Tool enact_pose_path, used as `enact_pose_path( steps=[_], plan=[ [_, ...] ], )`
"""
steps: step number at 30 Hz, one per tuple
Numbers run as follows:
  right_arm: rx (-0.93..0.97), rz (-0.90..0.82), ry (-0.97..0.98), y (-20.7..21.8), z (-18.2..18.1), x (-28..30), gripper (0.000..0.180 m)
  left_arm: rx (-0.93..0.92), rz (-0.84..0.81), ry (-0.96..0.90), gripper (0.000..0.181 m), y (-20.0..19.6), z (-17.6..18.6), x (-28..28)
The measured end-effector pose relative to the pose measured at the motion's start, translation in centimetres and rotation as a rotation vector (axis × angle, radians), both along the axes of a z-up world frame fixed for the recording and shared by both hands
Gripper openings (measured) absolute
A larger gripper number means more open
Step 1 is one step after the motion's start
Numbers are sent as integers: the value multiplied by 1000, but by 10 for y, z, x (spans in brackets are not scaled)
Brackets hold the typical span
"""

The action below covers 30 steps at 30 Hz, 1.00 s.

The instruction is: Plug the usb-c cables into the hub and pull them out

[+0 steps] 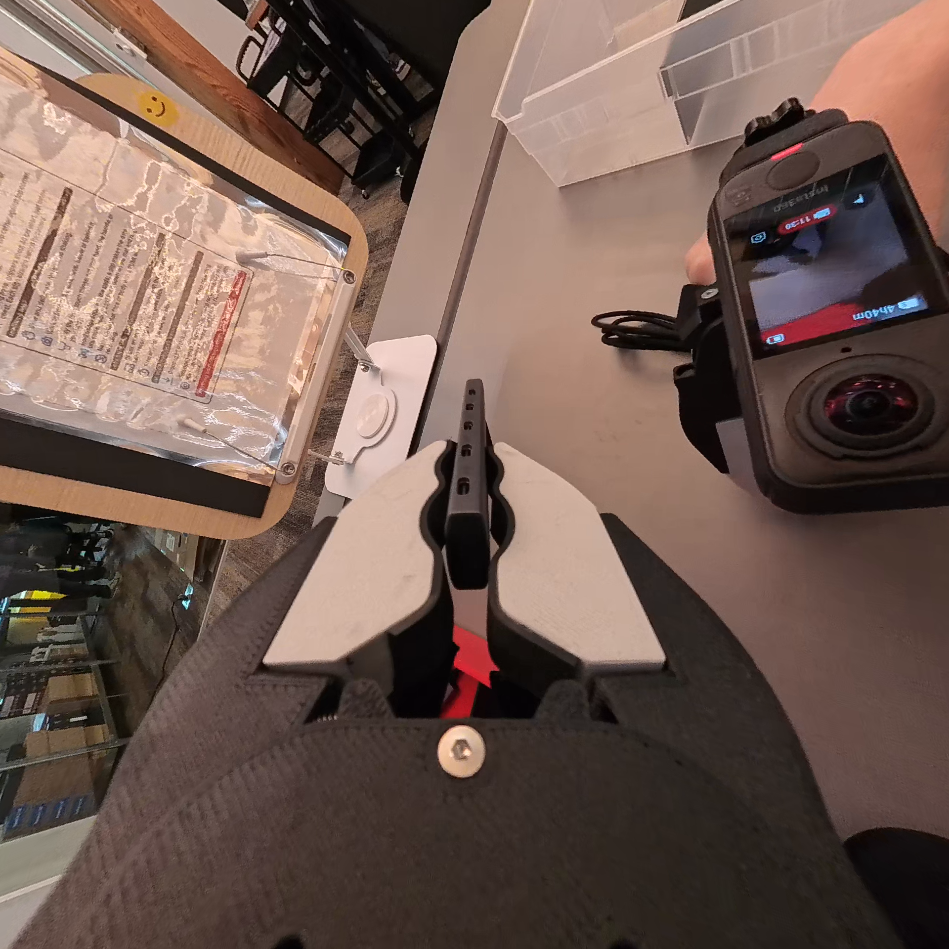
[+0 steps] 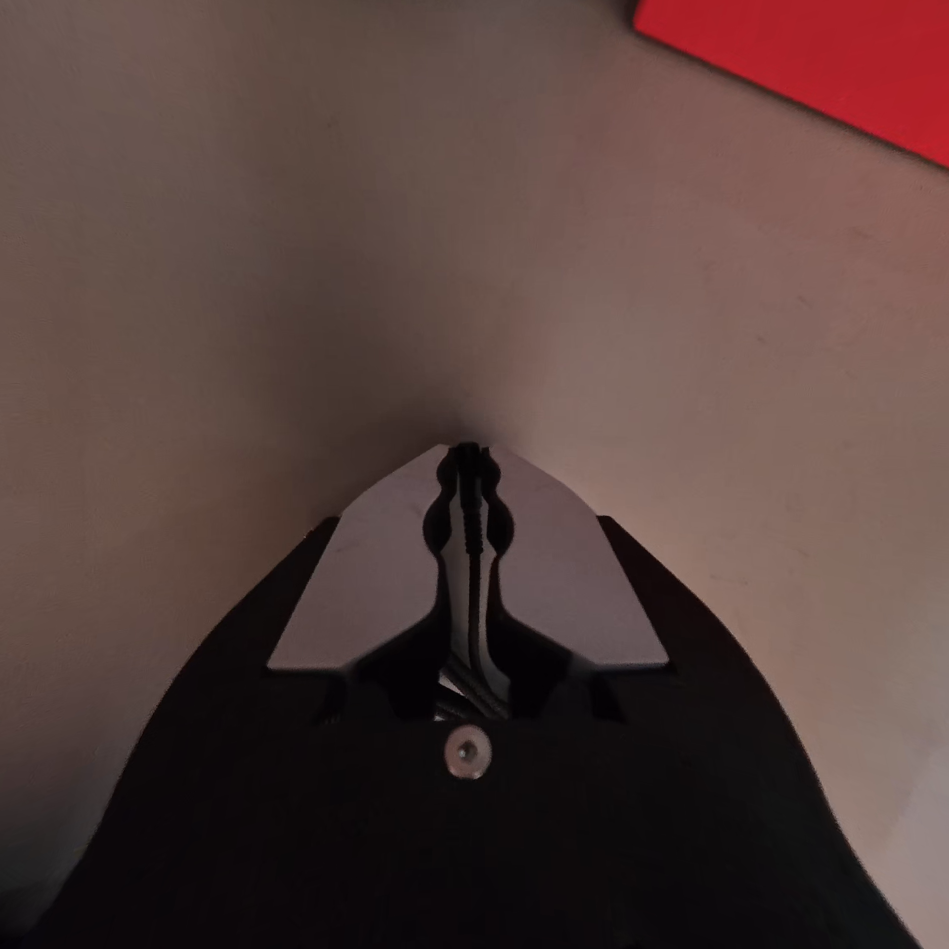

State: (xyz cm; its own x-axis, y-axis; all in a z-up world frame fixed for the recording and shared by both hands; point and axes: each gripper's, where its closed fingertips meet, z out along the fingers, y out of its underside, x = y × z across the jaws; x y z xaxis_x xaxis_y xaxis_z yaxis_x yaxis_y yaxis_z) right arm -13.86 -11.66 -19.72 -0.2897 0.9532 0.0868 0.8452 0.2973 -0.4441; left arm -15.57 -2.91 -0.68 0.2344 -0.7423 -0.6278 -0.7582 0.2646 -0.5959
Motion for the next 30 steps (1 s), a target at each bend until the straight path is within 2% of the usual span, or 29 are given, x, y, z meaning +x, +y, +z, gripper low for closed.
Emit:
enact_pose_path(
  steps=[6, 19, 25, 30],
  plan=[
    [40, 3, 56, 5, 20, 1, 9, -3, 4, 0, 10, 2, -1, -1],
    [122, -111, 390, 37, 123, 34, 8, -20, -6, 6, 10, 0, -4, 0],
    [326, -154, 472, 41, 162, 37, 8, -110, -64, 109, 10, -15, -28, 12],
    [365, -169, 494, 37, 167, 24, 8, -212, -83, 235, 10, -26, -55, 13]
  ],
)
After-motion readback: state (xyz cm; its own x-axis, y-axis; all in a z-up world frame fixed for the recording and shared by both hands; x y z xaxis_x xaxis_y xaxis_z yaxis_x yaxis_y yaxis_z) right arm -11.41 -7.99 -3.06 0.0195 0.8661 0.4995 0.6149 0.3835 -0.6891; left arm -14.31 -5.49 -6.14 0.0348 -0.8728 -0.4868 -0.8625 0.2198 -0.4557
